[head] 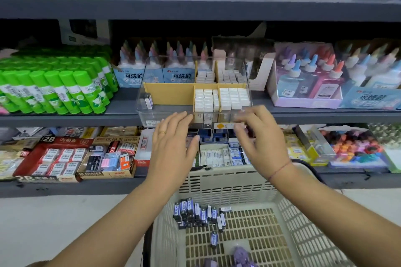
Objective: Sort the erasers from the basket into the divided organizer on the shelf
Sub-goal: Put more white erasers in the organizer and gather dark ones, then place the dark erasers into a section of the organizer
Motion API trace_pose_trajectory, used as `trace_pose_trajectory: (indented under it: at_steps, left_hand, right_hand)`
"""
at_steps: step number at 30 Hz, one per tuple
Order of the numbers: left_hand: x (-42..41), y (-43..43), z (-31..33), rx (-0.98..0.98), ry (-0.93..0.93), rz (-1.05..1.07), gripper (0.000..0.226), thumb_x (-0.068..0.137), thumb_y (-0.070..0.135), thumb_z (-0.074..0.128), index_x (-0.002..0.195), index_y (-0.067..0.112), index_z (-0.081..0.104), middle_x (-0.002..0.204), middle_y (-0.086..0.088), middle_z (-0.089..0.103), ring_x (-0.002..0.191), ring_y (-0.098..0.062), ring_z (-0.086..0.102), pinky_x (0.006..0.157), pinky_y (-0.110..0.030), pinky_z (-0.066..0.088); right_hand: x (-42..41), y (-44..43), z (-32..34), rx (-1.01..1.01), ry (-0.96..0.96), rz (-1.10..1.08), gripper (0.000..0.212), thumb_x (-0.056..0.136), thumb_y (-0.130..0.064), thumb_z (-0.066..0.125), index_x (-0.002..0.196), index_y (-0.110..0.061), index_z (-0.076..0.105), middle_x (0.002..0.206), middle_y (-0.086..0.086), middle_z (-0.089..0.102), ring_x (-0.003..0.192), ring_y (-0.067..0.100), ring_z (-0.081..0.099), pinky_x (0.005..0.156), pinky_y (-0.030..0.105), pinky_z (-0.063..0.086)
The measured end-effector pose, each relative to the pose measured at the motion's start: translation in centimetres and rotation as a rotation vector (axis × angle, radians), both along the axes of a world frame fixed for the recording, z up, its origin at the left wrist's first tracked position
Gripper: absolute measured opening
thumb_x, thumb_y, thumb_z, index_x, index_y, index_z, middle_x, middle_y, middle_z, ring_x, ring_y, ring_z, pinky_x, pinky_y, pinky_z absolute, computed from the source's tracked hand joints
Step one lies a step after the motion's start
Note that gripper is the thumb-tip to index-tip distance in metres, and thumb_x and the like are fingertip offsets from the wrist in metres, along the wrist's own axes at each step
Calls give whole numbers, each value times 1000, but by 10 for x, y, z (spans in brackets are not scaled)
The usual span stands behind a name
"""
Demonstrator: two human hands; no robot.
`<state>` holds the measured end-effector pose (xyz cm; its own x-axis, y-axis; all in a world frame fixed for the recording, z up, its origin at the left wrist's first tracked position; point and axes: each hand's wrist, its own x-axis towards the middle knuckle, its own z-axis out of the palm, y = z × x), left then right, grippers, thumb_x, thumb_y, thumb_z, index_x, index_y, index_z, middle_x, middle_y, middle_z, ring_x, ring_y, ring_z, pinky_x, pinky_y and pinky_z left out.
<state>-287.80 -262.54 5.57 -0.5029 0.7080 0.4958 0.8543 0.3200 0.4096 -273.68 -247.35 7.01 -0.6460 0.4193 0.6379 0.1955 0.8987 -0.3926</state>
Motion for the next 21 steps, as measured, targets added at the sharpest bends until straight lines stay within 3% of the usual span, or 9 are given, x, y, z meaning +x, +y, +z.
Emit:
trace_pose_trajectory:
  at_steps: [3, 5, 8, 10, 12, 16, 21]
  left_hand:
    - [4, -24, -27, -77, -83, 31, 44, 98, 32, 46, 141, 20, 43, 143, 4, 41, 136, -13, 28, 111, -29, 13]
    - [5, -39, -52, -200, -163, 85, 52, 98, 33, 47, 146, 21, 35, 149, 4, 35, 139, -14, 23, 114, -33, 14]
    - [6, -59, -91, -420, -289, 191, 64, 98, 43, 40, 153, 21, 15, 158, 0, 19, 145, -19, 13, 117, -39, 12]
    - [8, -68, -110, -498, -390, 224, 71, 97, 49, 36, 154, 22, 3, 160, -1, 12, 147, -19, 10, 117, -38, 12]
    - [12, -73, -120, -463, -495, 220, 75, 96, 51, 38, 153, 25, -4, 160, -1, 15, 145, -20, 18, 114, -39, 22]
    - [14, -73, -125, -396, -546, 237, 76, 95, 52, 38, 153, 31, -7, 158, 1, 21, 142, -20, 29, 105, -38, 37]
    - [15, -72, -124, -399, -524, 254, 74, 97, 49, 40, 153, 30, -4, 157, -2, 26, 134, -24, 41, 98, -35, 41]
  right_hand:
    - [9, -33, -58, -408, -200, 38, 10, 93, -25, 55, 101, -21, 58, 98, -12, 48, 83, 2, 52, 77, 19, 48]
    - [14, -40, -112, -725, -483, 10, 26, 91, -30, 60, 115, -23, 54, 113, -10, 50, 93, -1, 55, 91, 23, 49]
    - [25, -34, -185, -1267, -634, -107, 64, 86, -36, 67, 138, -11, 39, 137, 11, 47, 120, 24, 52, 103, 37, 43]
    - [30, -31, -218, -1464, -668, -213, 78, 82, -37, 72, 142, -9, 31, 141, 20, 43, 123, 32, 49, 102, 41, 43]
    - [29, -32, -244, -1470, -724, -269, 88, 76, -32, 79, 144, -8, 27, 143, 20, 40, 126, 34, 45, 103, 42, 42]
    - [21, -56, -274, -1137, -924, -319, 100, 63, -34, 86, 140, -11, 26, 147, 17, 27, 130, 35, 39, 109, 44, 37]
    - [21, -73, -288, -896, -997, -268, 113, 63, -41, 84, 148, -24, 12, 151, 18, 10, 113, 36, 58, 96, 39, 50]
